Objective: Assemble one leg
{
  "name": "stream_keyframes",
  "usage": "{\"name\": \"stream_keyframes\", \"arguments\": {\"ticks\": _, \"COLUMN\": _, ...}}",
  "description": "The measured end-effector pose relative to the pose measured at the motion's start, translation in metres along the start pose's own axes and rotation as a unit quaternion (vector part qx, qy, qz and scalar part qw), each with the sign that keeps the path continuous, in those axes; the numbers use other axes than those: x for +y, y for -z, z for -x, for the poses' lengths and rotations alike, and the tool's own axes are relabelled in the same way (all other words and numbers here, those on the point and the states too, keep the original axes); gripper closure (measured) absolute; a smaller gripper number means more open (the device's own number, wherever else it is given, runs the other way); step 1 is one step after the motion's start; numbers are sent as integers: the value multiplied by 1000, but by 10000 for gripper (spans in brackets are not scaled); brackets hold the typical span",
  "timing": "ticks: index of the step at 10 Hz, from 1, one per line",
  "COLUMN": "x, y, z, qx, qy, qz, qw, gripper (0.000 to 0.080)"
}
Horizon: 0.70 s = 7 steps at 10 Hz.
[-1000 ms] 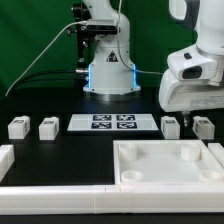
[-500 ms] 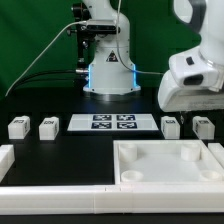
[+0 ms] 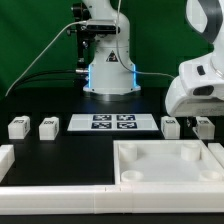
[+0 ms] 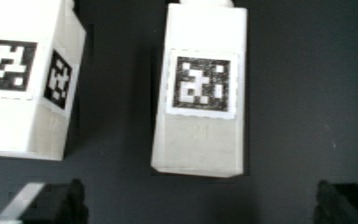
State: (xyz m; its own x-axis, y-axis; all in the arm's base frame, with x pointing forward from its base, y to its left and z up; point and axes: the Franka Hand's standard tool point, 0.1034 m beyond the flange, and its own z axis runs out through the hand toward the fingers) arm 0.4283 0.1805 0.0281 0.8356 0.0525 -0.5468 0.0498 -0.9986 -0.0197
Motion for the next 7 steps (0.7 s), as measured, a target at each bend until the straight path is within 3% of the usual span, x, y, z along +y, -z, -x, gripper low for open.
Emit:
{"name": "stream_keyframes", "arguments": {"ticks": 2, "x": 3, "y": -11, "z": 2, "qx": -18, "qy": -1, "qz": 2, "qw": 1000, "gripper": 150}}
{"name": "stream_keyframes", "arguments": {"ticks": 4, "x": 4, "y": -20, "z": 10, "qx": -118, "qy": -1, "qz": 13, "qw": 993, "gripper": 150}}
{"name": "stream_keyframes", "arguments": {"ticks": 5, "x": 2, "y": -21, "z": 1, "qx": -119, "qy": -1, "qz": 11, "qw": 993, "gripper": 150}}
{"name": "stream_keyframes", "arguments": {"ticks": 7, "x": 3, "y": -22, "z": 4, "qx": -126, "qy": 0, "qz": 13, "qw": 992, "gripper": 150}}
